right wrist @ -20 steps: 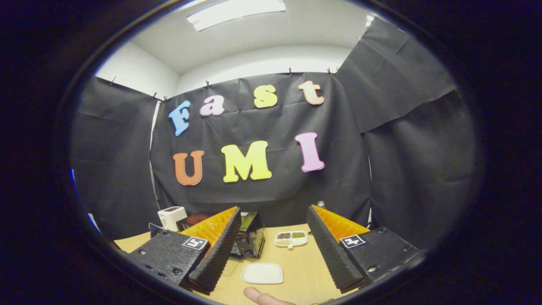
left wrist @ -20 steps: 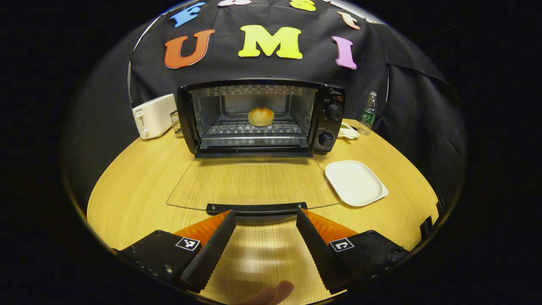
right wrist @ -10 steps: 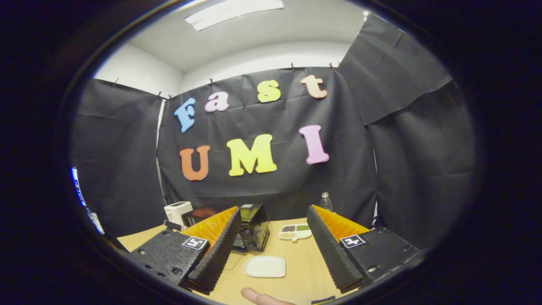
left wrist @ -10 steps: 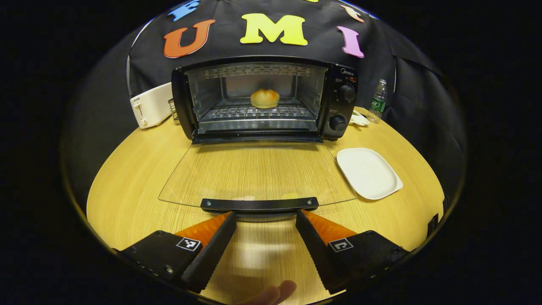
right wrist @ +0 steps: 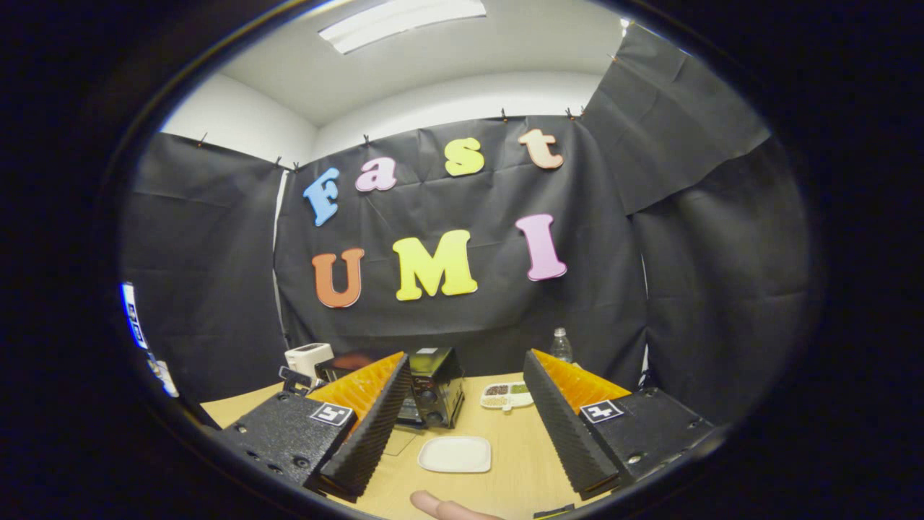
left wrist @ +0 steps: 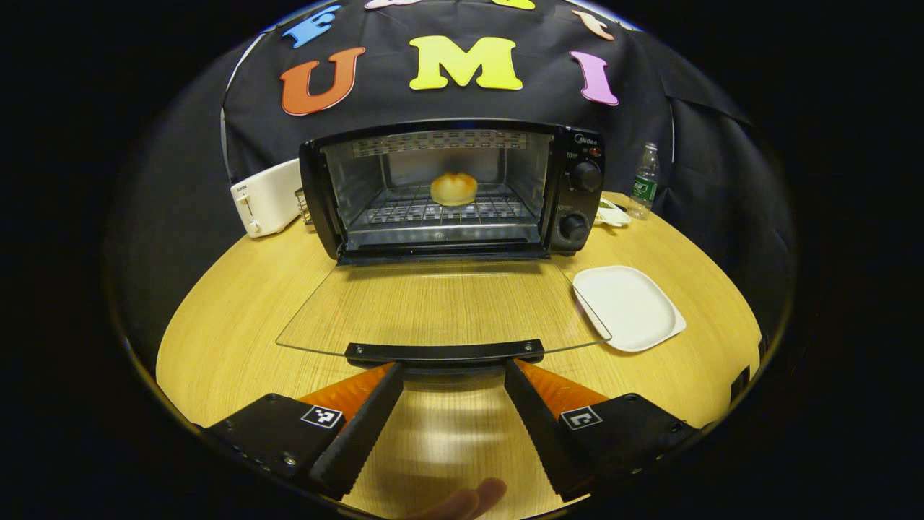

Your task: Open the electric oven with the left hand, put the food in, and close the electric oven.

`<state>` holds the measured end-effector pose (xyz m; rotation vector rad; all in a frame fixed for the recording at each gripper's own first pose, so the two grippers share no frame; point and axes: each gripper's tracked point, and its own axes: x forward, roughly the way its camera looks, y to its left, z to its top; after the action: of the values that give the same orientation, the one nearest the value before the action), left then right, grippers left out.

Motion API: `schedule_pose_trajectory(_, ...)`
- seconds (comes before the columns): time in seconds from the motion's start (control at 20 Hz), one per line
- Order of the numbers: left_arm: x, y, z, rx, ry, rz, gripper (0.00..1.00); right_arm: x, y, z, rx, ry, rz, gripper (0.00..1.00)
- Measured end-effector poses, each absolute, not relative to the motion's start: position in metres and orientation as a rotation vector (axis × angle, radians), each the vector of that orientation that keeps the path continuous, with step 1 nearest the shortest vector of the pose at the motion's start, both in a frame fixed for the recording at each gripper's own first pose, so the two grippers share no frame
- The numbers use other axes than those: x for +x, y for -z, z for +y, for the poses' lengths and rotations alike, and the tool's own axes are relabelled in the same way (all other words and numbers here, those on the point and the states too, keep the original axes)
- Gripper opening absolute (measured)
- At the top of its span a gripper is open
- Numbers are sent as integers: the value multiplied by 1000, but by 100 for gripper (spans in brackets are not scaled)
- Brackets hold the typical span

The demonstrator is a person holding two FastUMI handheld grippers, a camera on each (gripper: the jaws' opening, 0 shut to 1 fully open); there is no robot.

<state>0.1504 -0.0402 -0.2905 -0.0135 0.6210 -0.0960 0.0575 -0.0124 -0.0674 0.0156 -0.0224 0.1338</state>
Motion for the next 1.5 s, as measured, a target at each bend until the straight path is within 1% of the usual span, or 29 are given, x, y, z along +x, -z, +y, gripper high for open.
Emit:
schedule_pose_trajectory(0.35, 169, 242, -31, -9, 90, 534, 95, 58, 69, -13, 15, -125, -10, 96)
schedule_pose_trajectory(0.4, 176, 232, -29, -10, 89, 507, 85, 57, 68, -12, 13, -123, -10, 96)
schedule_pose_trajectory(0.45, 183, 221, -27, -15, 86, 482, 96, 56, 67, -12, 11, -121, -10, 96)
schedule_pose_trajectory(0.7, 237, 165, -14, -63, 69, 345, 98, 51, 63, -12, -5, -112, -14, 96)
schedule_pose_trajectory(0.9, 281, 137, 3, -89, 33, 285, 98, 41, 54, -11, -15, -98, -27, 96)
schedule_pose_trajectory(0.95, 282, 135, 6, -101, 29, 293, 97, 40, 52, -11, -16, -92, -28, 95)
schedule_pose_trajectory(1.0, 277, 129, 9, -109, 24, 303, 97, 37, 50, -10, -19, -92, -30, 95)
schedule_pose_trajectory(1.05, 267, 121, 13, -98, 23, 285, 86, 34, 48, -7, -23, -95, -32, 96)
schedule_pose_trajectory(1.1, 259, 109, 19, -79, 16, 259, 86, 32, 46, -5, -28, -94, -32, 96)
schedule_pose_trajectory(1.15, 246, 93, 23, -68, 19, 227, 96, 30, 44, -3, -32, -93, -35, 96)
schedule_pose_trajectory(1.25, 216, 70, 24, -71, 37, 180, 95, 21, 39, 4, -40, -100, -36, 95)
schedule_pose_trajectory(1.4, 167, 39, 36, -64, 29, 113, 95, 5, 28, 5, -35, -72, -54, 95)
schedule_pose_trajectory(1.5, 136, 21, 39, -55, 25, 82, 95, -9, 24, 16, -32, -82, -65, 95)
